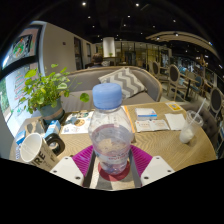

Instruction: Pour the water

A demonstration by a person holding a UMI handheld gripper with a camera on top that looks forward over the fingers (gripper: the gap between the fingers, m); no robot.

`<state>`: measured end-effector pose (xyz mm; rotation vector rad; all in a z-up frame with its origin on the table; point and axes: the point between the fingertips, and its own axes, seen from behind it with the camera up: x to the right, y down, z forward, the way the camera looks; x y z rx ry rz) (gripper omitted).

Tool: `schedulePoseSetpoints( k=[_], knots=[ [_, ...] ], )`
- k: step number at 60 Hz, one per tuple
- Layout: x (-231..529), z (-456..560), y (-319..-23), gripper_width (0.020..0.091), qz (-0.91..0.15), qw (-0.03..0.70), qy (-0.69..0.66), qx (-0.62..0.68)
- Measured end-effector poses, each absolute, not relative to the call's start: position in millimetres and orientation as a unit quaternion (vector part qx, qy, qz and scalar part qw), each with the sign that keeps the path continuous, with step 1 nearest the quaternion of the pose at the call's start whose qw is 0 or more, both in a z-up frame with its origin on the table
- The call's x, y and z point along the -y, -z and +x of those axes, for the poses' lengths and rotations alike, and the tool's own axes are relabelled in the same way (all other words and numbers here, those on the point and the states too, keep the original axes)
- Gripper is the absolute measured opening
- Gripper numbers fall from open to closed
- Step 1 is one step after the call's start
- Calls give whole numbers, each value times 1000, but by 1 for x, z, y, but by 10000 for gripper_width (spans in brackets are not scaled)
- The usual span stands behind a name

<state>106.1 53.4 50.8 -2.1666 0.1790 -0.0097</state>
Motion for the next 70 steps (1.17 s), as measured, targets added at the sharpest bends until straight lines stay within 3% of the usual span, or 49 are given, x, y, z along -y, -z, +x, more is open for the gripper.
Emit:
schedulePoseSetpoints(
  k=[2,7,8,40,54,70],
  knots=[
    [-51,105,-51,630,-886,458,2,-74],
    [-41,99,-54,854,-892,445,-10,-77],
    [-38,99,-55,870,-893,444,-11,-79],
    [165,65,-179,852,-905,421,31,-59],
    [216,49,-196,855,-904,424,35,-44],
    [216,48,-212,856,-899,434,52,-17]
  ],
)
